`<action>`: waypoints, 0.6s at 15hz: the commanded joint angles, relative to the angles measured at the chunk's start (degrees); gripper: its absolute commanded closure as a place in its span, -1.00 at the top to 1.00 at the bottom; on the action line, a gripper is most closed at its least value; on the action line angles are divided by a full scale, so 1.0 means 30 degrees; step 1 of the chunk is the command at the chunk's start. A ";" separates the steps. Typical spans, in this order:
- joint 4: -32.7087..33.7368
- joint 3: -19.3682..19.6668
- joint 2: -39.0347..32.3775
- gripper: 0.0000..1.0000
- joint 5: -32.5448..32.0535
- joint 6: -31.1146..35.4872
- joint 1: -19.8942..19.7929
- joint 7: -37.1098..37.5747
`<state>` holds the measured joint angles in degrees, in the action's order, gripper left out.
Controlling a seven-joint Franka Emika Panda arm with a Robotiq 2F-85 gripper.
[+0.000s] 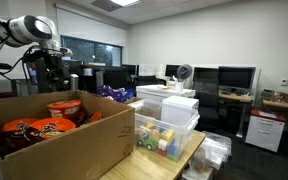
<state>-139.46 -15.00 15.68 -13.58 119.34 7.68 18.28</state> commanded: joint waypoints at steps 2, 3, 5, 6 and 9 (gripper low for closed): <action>-0.0112 0.0201 0.1517 1.00 0.0148 -0.0903 0.0520 -0.1208; -0.0198 0.0268 0.1889 1.00 0.0253 -0.1053 0.0606 -0.1454; -0.0426 0.0421 0.2598 1.00 0.0429 -0.1144 0.0739 -0.2000; -0.0479 0.0524 0.2865 1.00 0.0531 -0.1279 0.0835 -0.2442; -0.0707 0.0930 0.3747 1.00 0.0903 -0.1417 0.1091 -0.3723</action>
<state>-139.12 -13.97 22.01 -12.96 115.73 9.81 12.80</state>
